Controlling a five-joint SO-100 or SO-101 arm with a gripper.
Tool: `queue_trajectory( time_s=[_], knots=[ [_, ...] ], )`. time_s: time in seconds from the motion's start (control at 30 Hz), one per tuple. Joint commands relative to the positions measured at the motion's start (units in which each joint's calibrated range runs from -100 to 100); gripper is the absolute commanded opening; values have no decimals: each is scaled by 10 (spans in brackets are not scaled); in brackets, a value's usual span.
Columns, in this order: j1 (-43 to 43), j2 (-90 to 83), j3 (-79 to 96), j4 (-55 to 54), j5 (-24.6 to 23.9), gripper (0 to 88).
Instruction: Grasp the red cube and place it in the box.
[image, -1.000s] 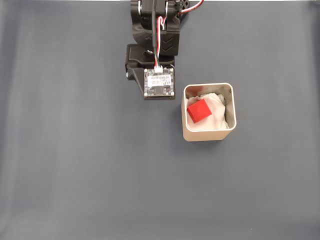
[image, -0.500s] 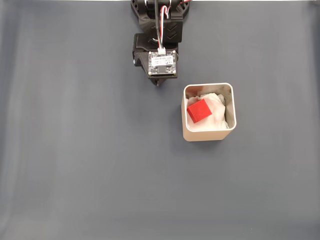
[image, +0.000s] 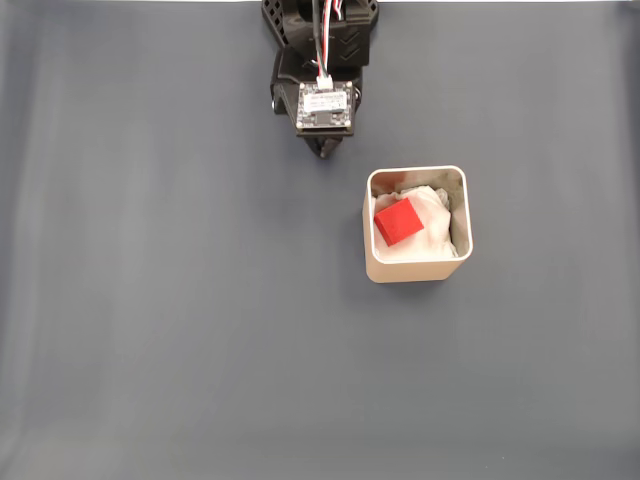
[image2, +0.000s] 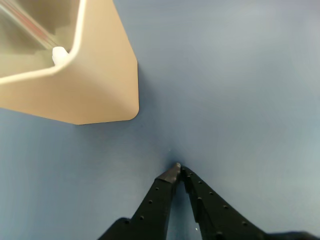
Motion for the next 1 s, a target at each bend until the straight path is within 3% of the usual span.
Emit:
queue_trajectory(
  time_s=[0.0,0.23,0.43,0.97],
  knots=[
    [-1,-21,5,47,-11,1],
    [1,-41,5,114,-24,1],
    [11,-41,5,108,-47,1],
    [11,-41,5,109,-43,5]
  ],
)
